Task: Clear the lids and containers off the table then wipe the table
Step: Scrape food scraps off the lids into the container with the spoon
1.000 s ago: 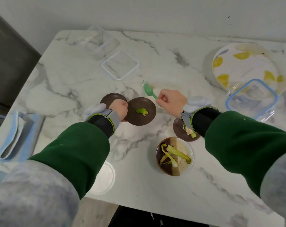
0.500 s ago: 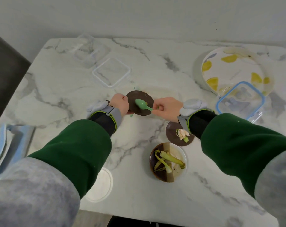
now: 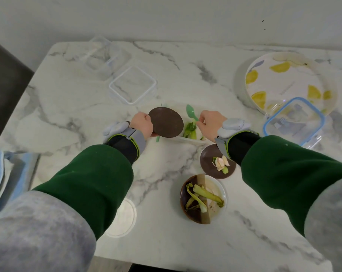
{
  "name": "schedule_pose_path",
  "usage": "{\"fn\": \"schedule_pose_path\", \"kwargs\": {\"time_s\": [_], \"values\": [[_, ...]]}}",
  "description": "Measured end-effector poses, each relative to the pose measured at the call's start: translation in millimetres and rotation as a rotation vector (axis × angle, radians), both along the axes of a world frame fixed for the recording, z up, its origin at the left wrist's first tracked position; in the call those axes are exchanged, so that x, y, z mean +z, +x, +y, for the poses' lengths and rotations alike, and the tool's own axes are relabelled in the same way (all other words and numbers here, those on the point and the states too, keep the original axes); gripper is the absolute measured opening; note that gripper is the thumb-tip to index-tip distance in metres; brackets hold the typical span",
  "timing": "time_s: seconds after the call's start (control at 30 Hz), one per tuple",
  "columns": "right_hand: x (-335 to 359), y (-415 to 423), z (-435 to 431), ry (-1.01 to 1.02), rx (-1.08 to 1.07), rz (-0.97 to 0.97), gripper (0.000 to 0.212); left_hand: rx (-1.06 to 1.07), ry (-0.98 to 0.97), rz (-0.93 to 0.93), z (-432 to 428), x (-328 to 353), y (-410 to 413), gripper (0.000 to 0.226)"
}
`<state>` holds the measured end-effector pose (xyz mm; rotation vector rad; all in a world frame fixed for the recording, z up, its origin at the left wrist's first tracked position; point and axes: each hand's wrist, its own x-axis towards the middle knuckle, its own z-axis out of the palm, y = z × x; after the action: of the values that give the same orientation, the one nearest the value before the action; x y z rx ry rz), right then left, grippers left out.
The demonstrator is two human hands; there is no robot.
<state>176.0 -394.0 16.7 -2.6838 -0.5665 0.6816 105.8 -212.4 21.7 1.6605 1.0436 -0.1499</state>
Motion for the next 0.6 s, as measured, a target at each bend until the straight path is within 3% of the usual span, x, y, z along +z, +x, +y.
{"fn": "schedule_pose_path", "kwargs": {"time_s": [0.17,0.33,0.6], "values": [[3.0,-10.7,26.1,0.179,0.076,0.009,0.022,-0.025,0.154,0.024,22.8,-2.3,-7.4,0.031],[3.0,-19.9,50.4,0.224,0.128,0.025,0.021,0.012,0.224,0.068,60.0,-8.9,-27.7,0.036],[-4.5,-35.2,80.3,0.218,0.167,0.044,0.023,0.078,0.161,0.156,98.5,-31.1,-61.1,0.04]]}}
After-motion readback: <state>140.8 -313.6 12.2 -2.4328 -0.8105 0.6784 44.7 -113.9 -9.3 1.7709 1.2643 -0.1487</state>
